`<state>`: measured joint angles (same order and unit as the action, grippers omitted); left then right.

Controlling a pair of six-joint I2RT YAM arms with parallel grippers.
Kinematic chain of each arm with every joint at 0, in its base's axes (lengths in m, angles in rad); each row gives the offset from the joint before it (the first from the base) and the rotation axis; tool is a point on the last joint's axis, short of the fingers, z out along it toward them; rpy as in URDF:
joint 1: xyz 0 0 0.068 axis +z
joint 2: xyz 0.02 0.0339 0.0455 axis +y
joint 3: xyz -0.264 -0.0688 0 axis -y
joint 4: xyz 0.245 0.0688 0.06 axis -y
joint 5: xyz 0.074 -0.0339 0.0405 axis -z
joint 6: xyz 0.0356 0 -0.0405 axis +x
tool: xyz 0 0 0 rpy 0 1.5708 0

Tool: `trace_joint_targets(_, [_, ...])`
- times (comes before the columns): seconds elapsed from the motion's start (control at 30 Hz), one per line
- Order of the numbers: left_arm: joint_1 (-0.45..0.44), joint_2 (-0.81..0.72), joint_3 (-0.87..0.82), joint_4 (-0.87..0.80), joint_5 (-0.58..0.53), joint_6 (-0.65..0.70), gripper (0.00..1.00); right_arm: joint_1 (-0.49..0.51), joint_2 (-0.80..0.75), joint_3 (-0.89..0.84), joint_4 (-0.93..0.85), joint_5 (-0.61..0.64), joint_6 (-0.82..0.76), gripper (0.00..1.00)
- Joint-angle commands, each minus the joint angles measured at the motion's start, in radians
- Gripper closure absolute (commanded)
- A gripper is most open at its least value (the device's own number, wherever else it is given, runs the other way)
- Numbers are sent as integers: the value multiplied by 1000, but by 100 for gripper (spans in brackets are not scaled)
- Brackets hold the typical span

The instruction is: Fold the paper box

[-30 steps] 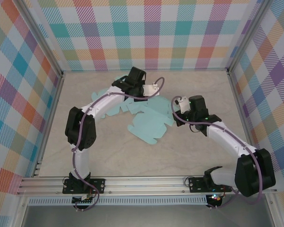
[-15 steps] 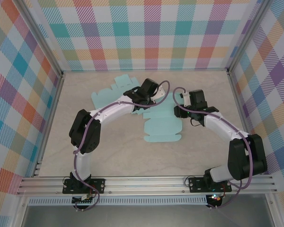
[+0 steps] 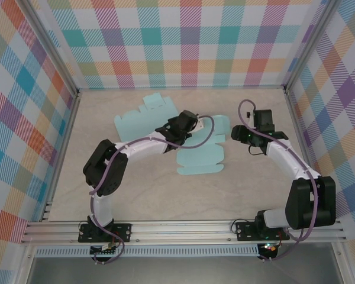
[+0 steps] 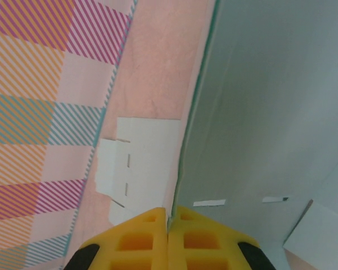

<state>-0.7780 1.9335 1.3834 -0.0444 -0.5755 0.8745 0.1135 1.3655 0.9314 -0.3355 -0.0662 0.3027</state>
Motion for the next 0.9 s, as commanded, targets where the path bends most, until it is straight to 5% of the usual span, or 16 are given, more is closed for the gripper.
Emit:
trace_joint_targets(0.0, [-42,10,-41,269,-137,144,100,-13,-14,27,-35,-71,81,47])
trace_joint_targets(0.27, [-51,64,-63,433,-220,216,100,-29,-18,28,-73,-109,146,49])
trace_joint_targets(0.5, [-51,97,-42,417,-217,203,100,-29,-26,-89,103,-320,262,52])
trace_joint_targets(0.87, [-50,47,-74,379,-186,131,100,-31,242,4,281,-374,283,73])
